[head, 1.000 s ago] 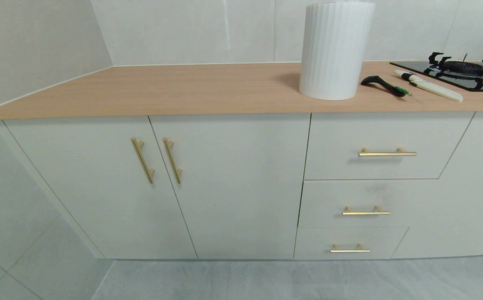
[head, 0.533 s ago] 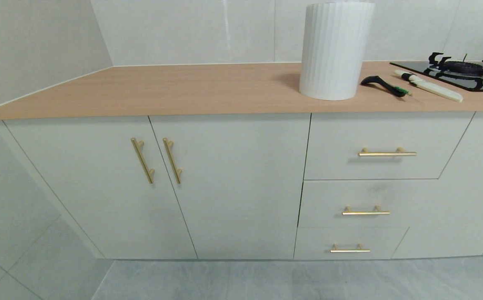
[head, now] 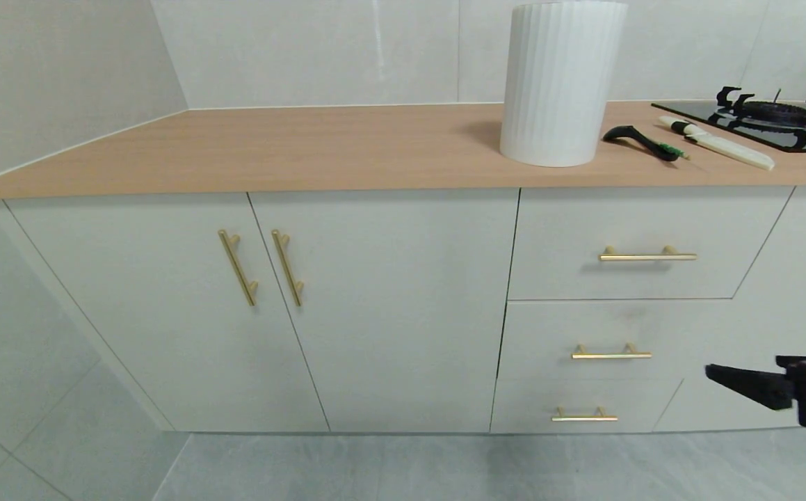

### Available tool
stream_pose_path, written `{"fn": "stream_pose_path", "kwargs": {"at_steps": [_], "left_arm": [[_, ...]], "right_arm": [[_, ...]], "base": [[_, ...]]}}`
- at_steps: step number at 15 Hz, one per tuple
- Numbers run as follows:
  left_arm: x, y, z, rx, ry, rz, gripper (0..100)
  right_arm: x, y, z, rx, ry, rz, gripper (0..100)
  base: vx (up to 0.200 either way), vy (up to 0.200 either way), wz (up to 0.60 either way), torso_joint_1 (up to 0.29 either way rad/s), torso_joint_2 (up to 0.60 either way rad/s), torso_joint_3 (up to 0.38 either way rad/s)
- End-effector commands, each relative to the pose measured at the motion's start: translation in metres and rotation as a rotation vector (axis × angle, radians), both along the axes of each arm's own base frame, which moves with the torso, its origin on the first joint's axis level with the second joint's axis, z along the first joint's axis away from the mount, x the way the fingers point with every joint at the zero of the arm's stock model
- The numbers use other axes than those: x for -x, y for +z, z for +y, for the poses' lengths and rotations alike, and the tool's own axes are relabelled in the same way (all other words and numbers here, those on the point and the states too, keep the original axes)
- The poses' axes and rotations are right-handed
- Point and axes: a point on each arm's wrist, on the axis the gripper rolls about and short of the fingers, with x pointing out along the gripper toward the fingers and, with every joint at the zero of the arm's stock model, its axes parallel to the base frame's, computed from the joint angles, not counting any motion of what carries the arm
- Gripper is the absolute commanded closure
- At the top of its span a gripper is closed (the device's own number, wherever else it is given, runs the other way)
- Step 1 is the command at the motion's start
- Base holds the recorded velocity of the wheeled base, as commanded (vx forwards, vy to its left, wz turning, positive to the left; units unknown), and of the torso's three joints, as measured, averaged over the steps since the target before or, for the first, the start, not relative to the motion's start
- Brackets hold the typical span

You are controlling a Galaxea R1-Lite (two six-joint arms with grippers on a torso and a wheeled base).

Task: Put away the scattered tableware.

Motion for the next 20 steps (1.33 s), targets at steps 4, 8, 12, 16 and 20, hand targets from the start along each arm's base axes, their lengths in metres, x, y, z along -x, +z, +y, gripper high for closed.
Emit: {"fn": "stream_pose_path", "kwargs": {"at_steps": [4, 8, 12, 16, 20], "left_arm": [[0.0, 0.0, 0.0, 0.0, 0.002, 0.001, 0], [0.0, 0.0, 0.0, 0.0, 0.0, 0.001, 0], [0.0, 0.0, 0.0, 0.0, 0.0, 0.001, 0], [0.0, 0.0, 0.0, 0.0, 0.0, 0.001, 0], [0.0, 0.0, 0.0, 0.0, 0.002, 0.001, 0]], "right_arm": [[-0.133, -0.079, 0.015, 0.044, -0.014, 0.161, 0], [-0.156, -0.114, 0.004, 0.069, -0.09, 0.152, 0], [-0.173, -0.135, -0.01, 0.069, -0.138, 0.098, 0], [-0.188, -0.16, -0.013, 0.093, -0.201, 0.006, 0], [-0.197, -0.174, -0.013, 0.101, -0.233, -0.059, 0]], "base": [[0.0, 0.0, 0.0, 0.0, 0.0, 0.0], [0.0, 0.0, 0.0, 0.0, 0.0, 0.0], [0.0, 0.0, 0.0, 0.0, 0.0, 0.0], [0.0, 0.0, 0.0, 0.0, 0.0, 0.0], [0.0, 0.0, 0.0, 0.0, 0.0, 0.0]]}}
